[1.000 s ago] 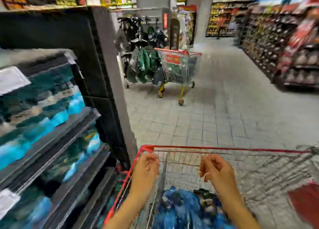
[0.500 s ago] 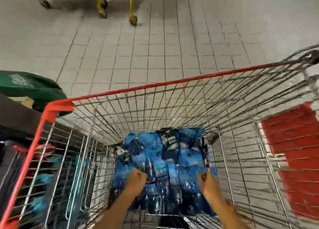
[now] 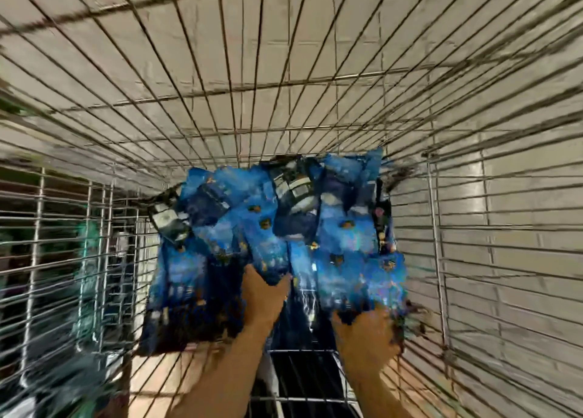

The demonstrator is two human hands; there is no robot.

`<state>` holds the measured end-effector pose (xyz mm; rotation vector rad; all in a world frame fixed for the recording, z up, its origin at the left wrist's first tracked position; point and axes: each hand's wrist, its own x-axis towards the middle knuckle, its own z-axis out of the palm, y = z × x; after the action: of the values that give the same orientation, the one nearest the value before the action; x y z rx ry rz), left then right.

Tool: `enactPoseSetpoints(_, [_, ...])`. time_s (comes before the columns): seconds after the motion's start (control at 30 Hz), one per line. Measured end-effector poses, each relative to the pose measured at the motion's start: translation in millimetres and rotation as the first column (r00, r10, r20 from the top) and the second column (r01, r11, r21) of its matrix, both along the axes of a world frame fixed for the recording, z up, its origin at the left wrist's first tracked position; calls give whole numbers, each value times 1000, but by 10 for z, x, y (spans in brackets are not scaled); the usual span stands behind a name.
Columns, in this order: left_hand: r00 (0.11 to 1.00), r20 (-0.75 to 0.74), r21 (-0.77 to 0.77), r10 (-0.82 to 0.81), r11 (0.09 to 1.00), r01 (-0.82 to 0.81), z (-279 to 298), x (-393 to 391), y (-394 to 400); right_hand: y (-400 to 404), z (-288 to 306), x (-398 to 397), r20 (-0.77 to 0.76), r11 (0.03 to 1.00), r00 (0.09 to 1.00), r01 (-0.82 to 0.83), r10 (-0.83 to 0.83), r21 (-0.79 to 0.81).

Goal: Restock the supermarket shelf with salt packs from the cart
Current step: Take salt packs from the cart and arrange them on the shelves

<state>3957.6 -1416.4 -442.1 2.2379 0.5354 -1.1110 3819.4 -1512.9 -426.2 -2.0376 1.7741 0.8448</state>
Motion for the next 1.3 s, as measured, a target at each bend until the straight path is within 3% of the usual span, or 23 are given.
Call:
enactPoseSetpoints(0.1, [993, 110, 31, 49, 998, -53, -86, -28, -51, 64, -37, -44, -8, 998, 1000, -2, 2, -64])
enactPoseSetpoints(0.2, [993, 113, 38, 23, 999, -27, -110, -34, -69, 78, -41, -81, 29, 1000, 1000, -3, 3, 3])
enactPoseSetpoints(0.33, [973, 171, 155, -156, 979, 130, -129, -104, -72, 118, -16, -95, 237, 991, 969, 39, -68, 125])
enactPoseSetpoints(0.4, [967, 195, 170, -165, 976, 133, -113, -137, -107, 154, 20, -88, 275, 990, 960, 20, -59, 140])
enactPoseSetpoints(0.6, [987, 61, 169, -147, 976, 134, -155, -35, -76, 193, 127, -50, 395, 957, 884, 165, -251, 239])
enactPoseSetpoints(0.8, [998, -37, -129, 58, 990, -62, 65, 130, 274, 15, 386, 54, 512, 875, 760, 151, -401, 460])
enactPoseSetpoints(1.0, [990, -74, -242, 119, 961, -133, 933, 416, 748, -185, 1118, 299, 520, 738, 622, 144, -586, 660])
enactPoseSetpoints(1.07, [972, -115, -354, 206, 906, -233, 1351, 525, 904, -202, 1474, 412, 527, 725, 589, 155, -613, 671])
enactPoseSetpoints(1.17, [892, -252, -548, 374, 704, -451, 2067, 654, 1129, -149, 1968, 527, 547, 706, 538, 135, -641, 695])
enactPoseSetpoints(1.23, [860, -323, -640, 396, 578, -506, 2576, 694, 1276, -75, 2319, 578, 566, 691, 484, 119, -668, 713])
enactPoseSetpoints(1.3, [859, -324, -681, 396, 533, -502, 3088, 679, 1422, 14, 2686, 600, 595, 676, 433, 48, -677, 735])
